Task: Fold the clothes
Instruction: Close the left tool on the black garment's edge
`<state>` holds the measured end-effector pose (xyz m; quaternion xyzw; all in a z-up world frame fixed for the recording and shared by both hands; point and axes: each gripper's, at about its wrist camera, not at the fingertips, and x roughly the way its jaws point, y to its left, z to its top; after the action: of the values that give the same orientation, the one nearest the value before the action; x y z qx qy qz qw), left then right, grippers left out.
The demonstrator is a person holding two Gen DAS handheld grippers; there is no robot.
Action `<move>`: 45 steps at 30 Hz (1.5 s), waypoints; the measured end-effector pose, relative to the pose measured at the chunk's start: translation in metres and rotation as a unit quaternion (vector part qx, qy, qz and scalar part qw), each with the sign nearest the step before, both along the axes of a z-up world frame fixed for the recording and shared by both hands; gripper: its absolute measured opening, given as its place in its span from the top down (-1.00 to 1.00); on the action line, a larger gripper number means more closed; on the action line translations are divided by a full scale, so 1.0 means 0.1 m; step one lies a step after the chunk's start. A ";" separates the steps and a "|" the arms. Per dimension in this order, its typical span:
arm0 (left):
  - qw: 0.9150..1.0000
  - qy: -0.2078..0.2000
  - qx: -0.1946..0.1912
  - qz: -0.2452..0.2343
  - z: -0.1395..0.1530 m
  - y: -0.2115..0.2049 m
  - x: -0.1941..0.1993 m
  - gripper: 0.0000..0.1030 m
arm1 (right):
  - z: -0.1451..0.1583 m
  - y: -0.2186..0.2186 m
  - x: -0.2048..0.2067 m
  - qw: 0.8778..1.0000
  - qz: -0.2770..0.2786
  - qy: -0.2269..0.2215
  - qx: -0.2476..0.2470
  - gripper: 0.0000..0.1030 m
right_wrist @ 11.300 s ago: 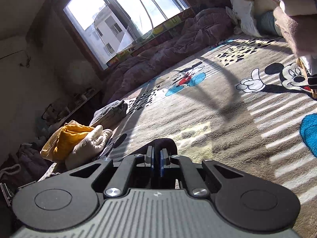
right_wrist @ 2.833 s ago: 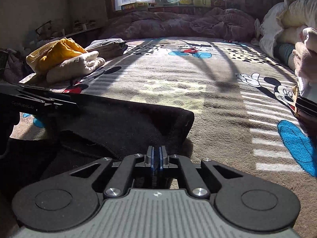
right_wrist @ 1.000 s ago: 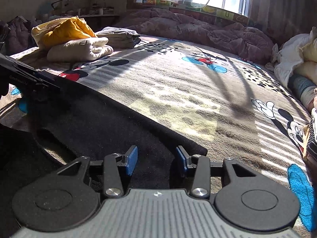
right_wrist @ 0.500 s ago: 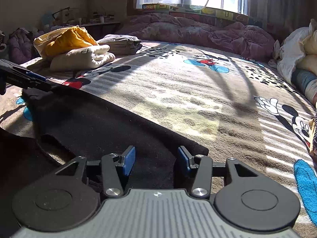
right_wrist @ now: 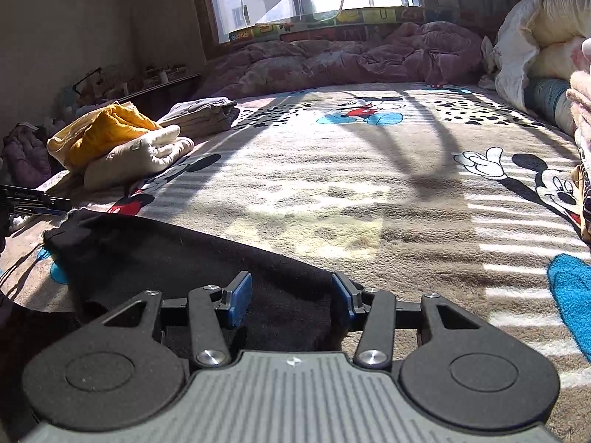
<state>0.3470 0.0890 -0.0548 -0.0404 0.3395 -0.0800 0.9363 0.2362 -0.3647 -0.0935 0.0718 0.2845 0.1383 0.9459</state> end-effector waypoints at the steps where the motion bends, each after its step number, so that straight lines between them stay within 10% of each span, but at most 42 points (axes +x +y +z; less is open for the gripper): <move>1: 1.000 0.004 0.025 0.003 -0.03 -0.07 0.05 0.12 | 0.00 0.00 0.00 1.000 -0.002 0.000 -0.002 0.07; 4: 0.996 0.016 0.091 0.016 -0.10 -0.23 0.19 0.33 | -0.03 -0.01 0.02 1.000 -0.014 0.003 -0.004 0.07; 7: 0.998 0.008 0.058 0.038 0.03 -0.02 0.15 0.34 | -0.05 -0.07 0.03 1.000 -0.030 0.007 0.004 0.04; 19: 0.979 0.023 0.138 -0.148 -0.14 -0.45 -0.50 0.20 | -0.13 -0.17 0.09 0.998 -0.051 0.026 0.032 0.02; 24: 0.991 -0.007 0.054 -0.118 0.12 -0.28 -0.49 0.13 | -0.14 -0.30 0.07 0.995 -0.055 0.027 0.074 0.01; 28: 0.990 0.035 0.077 -0.116 -0.14 -0.25 -0.39 -0.09 | -0.19 -0.42 0.10 0.991 -0.050 0.036 0.120 -0.02; 34: 0.999 -0.011 0.033 -0.020 0.29 0.24 -0.50 -0.08 | -0.22 -0.59 0.12 0.981 -0.032 0.040 0.185 -0.16; 45: 0.999 -0.002 0.015 0.041 0.26 0.43 -0.65 -0.08 | -0.15 -0.60 0.13 0.984 -0.030 0.032 0.170 -0.26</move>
<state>0.2822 0.1316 -0.0286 -0.0402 0.3364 -0.0363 0.9401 0.2487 -0.4251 -0.1086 0.2446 0.2849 0.1539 0.9139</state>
